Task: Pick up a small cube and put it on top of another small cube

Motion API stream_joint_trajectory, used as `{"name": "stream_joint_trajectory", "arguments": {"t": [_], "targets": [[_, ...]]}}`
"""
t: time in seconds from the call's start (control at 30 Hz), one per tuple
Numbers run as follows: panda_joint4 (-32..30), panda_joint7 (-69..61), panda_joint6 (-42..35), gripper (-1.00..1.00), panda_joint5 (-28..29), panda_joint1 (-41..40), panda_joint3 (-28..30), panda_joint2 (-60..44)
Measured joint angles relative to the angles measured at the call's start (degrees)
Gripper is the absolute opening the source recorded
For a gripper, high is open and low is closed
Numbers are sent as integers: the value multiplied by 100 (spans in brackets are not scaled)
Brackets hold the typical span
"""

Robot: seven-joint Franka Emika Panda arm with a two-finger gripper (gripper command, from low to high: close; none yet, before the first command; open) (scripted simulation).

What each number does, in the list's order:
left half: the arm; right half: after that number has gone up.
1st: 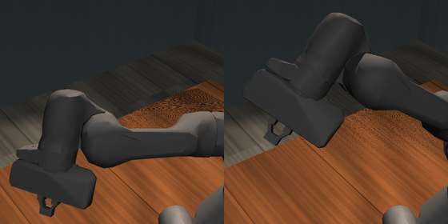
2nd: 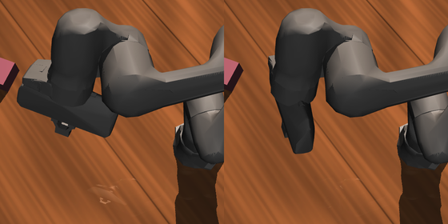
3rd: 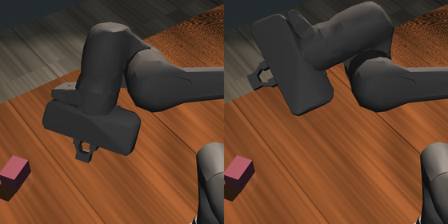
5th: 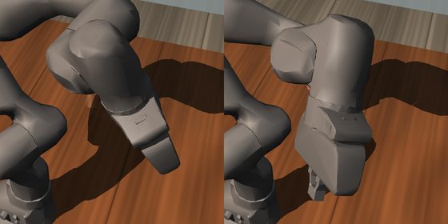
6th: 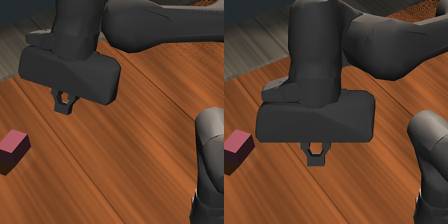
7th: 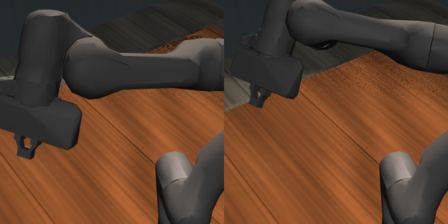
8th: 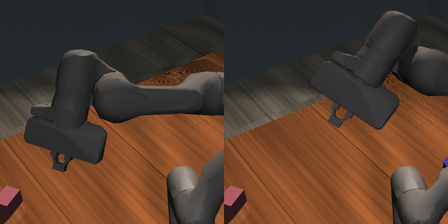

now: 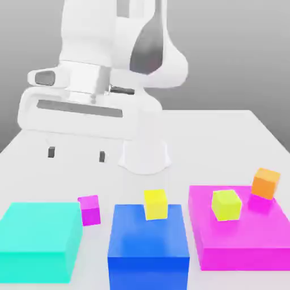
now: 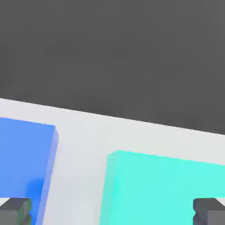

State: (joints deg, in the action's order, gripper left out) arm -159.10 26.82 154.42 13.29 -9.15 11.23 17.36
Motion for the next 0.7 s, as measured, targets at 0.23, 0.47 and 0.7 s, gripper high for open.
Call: {"name": "stream_joint_trajectory", "arguments": {"t": [0.23,0.47,0.7], "targets": [[-951,-1189,817,0,-231,-102,777,-874],[-1035,-1734,1314,0,-753,76,964,-1499],[-904,-2389,1803,0,-1754,81,652,-2119]]}}
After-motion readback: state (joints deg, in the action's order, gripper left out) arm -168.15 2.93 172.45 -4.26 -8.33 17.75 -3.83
